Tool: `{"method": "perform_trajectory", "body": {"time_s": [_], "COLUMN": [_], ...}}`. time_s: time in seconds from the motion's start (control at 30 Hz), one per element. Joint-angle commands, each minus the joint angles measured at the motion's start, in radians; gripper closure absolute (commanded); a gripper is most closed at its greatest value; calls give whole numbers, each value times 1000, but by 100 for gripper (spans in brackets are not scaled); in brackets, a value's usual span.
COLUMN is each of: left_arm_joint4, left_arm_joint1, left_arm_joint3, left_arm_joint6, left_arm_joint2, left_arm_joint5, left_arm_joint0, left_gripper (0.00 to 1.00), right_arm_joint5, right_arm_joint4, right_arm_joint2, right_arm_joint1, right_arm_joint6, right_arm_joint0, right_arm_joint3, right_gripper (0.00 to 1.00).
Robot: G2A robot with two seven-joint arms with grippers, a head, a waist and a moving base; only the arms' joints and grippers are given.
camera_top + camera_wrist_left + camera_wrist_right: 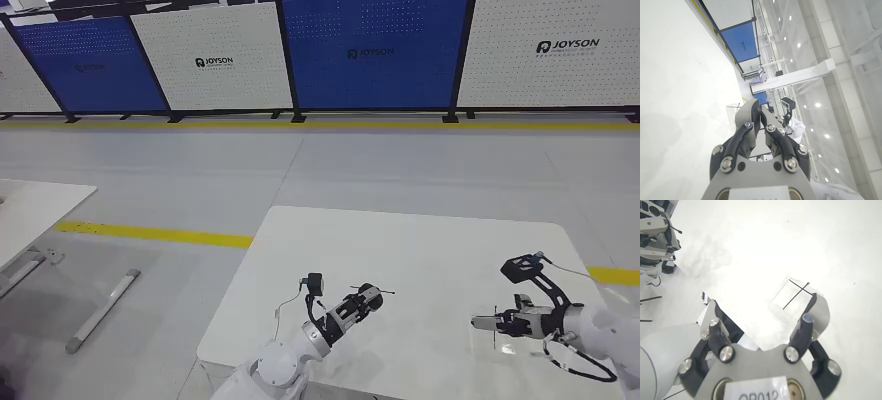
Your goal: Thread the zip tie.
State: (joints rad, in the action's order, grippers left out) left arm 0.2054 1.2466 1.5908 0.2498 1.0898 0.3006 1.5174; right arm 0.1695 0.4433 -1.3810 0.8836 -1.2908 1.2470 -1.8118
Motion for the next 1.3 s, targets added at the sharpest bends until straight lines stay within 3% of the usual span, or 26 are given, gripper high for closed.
{"method": "perform_trajectory", "body": {"time_s": [0.0, 0.2, 0.3, 0.37, 0.53, 0.67, 1.0, 1.13, 1.27], "left_arm_joint4": [0, 0, 0, 0, 0, 0, 0, 0, 0], "left_arm_joint1": [0, 0, 0, 0, 0, 0, 0, 0, 0], "left_arm_joint3": [0, 0, 0, 0, 0, 0, 0, 0, 0], "left_arm_joint6": [0, 0, 0, 0, 0, 0, 0, 0, 0], "left_arm_joint2": [0, 0, 0, 0, 0, 0, 0, 0, 0], "left_arm_joint5": [0, 0, 0, 0, 0, 0, 0, 0, 0], "left_arm_joint0": [0, 0, 0, 0, 0, 0, 0, 0, 0], "left_gripper": [100, 100, 100, 100, 100, 100, 100, 100, 100], "right_arm_joint5": [-1, -21, 6, -7, -104, -132, -135, -211, -327], "right_arm_joint4": [0, 3, -99, -84, 4, -35, -39, -104, -46], "right_arm_joint2": [0, 5, 7, 7, 118, 233, 232, 212, 236], "right_arm_joint1": [0, 0, -3, -10, -44, -71, -70, -68, -64], "right_arm_joint6": [0, 0, -99, -99, -99, -99, -91, -69, -83], "right_arm_joint0": [0, 8, -29, -44, -83, -154, -151, -146, -175], "right_arm_joint3": [0, 12, 41, 47, 23, 56, 59, 91, 65], "right_gripper": [0, 0, 0, 0, 0, 0, 0, 0, 0]}}
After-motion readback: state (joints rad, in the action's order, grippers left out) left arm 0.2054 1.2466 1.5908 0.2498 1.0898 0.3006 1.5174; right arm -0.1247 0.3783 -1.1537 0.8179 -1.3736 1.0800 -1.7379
